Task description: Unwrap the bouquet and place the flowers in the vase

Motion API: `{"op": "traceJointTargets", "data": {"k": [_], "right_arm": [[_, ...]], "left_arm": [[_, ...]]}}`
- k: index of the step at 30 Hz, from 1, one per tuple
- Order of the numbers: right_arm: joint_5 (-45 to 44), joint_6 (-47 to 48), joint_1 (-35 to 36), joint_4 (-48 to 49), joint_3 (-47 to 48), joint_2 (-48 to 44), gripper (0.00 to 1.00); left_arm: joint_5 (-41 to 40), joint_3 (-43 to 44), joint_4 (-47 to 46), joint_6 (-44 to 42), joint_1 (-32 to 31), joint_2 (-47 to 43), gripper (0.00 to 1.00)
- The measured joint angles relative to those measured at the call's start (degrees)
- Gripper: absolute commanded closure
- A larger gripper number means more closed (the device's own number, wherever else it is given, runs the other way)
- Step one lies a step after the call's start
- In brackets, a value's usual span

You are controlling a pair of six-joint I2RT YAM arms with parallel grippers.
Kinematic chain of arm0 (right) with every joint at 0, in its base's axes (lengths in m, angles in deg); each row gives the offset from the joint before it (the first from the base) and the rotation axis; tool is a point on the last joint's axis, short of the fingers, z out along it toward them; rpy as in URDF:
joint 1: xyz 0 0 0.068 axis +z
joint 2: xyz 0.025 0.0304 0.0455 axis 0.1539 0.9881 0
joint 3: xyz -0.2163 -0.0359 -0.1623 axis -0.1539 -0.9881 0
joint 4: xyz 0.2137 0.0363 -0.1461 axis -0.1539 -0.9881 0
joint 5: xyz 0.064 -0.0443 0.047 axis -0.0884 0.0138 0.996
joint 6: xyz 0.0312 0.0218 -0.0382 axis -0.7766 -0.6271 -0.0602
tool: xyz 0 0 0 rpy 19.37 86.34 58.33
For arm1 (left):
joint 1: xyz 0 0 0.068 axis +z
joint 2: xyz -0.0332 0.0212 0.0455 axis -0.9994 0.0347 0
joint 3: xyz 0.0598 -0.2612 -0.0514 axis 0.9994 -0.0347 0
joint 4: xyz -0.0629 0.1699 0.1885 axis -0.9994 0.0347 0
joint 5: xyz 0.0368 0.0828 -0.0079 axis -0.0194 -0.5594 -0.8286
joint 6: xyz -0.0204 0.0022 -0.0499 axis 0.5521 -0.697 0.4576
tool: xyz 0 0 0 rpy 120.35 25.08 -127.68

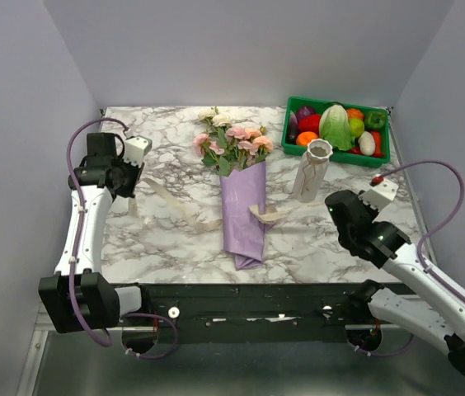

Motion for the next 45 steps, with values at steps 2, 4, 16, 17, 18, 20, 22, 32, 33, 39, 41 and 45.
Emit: {"op": "traceJointTargets", "data": {"k": [2, 4, 16, 17, 18, 20, 22, 32, 33, 39, 41, 45], "right_arm": [[-0.44, -0.04, -3.23, -1.38, 0.00, -1.73, 0.99], [-0.70, -0.46, -4.79, -2.69, 0.04, -2.95, 0.89], [-1.77, -3.19, -6.69, -11.39, 7.34, -1.42, 0.00], [-1.86, -3.15, -6.69, -12.02, 8.72, -1.38, 0.00], [-1.92, -3.04, -6.69, -12.44, 10.14, -1.38, 0.00], [-1.90, -1.97, -6.69, -12.35, 12.79, -1.62, 0.01], [-1.44, -0.35, -6.69, -11.32, 13.33, -2.47, 0.07], [9.14, 10.95, -6.69, 0.42, 9.11, -6.97, 0.25], [9.73, 11.69, -6.69, 1.16, 9.11, -6.95, 0.28], [12.50, 15.58, -6.69, 4.63, 9.09, -7.26, 0.29], [13.05, 16.59, -6.69, 5.55, 9.03, -7.34, 0.30], [13.84, 17.97, -6.69, 6.88, 9.03, -7.34, 0.30]], "left_arm": [[-1.53, -0.24, 0.79, -0.83, 1.70, -1.11, 0.96], [-3.48, -0.28, 1.20, -1.18, 2.67, -1.46, 0.83], [2.73, 6.51, 9.40, -1.07, -1.25, -1.33, 0.01], [4.28, 7.91, 9.84, -0.76, -3.65, -1.33, 0.01], [5.95, 9.03, 9.92, -0.44, -6.23, -1.33, 0.01], [9.42, 10.14, 9.53, 0.39, -10.82, -1.09, 0.01], [12.98, 11.04, 8.66, 1.11, -15.17, 0.24, 0.01], [27.21, 15.76, -1.33, 0.09, -22.60, 26.03, 0.02], [27.96, 17.33, -1.31, -0.61, -23.02, 29.07, 0.03], [32.76, 31.30, 1.66, -3.76, -24.94, 41.64, 0.13], [33.81, 34.16, 2.43, -4.26, -25.16, 43.76, 0.14], [35.15, 37.07, 4.09, -5.20, -25.29, 47.04, 0.17]]}}
